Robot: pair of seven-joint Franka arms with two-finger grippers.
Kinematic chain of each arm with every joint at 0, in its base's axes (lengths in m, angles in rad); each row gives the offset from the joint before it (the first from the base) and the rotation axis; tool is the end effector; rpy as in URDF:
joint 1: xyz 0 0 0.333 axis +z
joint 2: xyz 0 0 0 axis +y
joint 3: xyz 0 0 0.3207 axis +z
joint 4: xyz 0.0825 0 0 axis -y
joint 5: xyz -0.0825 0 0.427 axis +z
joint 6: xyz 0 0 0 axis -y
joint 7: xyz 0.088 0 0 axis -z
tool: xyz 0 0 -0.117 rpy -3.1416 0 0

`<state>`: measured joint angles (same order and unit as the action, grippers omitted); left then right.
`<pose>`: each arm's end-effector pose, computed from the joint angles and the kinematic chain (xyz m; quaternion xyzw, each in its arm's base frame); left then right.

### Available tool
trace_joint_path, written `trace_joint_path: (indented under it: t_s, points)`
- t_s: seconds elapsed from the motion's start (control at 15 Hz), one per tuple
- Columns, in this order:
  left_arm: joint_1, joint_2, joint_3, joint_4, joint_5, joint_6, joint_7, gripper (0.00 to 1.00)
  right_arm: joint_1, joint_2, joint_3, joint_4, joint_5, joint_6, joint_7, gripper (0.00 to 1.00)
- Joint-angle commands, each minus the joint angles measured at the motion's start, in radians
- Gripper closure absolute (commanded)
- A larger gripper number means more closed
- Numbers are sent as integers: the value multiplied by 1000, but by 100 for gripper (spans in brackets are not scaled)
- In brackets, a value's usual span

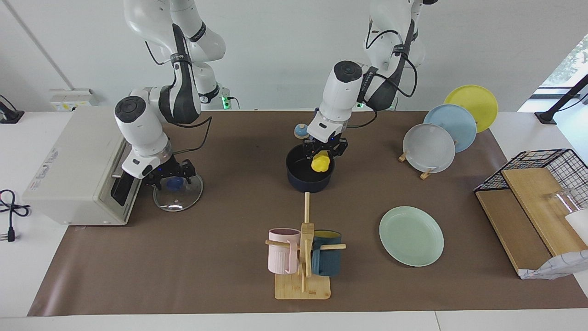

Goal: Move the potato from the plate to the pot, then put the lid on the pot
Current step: 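Carry the potato over the pot while the right gripper reaches the lid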

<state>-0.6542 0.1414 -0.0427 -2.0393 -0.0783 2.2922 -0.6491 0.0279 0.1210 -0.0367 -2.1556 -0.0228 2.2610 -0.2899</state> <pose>0.4778 -0.4024 0.3556 0.9979 0.0007 0.0225 0.0611 0.5852 -0.0059 0.3089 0.9890 0.1474 -0.0093 0.0097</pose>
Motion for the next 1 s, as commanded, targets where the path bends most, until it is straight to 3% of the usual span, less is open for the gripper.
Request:
trace_joint_path:
  t_s: [0.0, 0.33, 0.93]
  points:
    - [-41, 21, 21, -18, -20, 39, -6, 100, -17, -9, 6, -38, 20, 54, -51, 0]
    - [-59, 82, 23, -33, -12, 87, 0, 100, -43, -11, 6, -59, 20, 83, -52, 0]
    - [-61, 83, 23, -39, -11, 87, 22, 100, -52, -20, 6, -87, 20, 81, -52, 13]
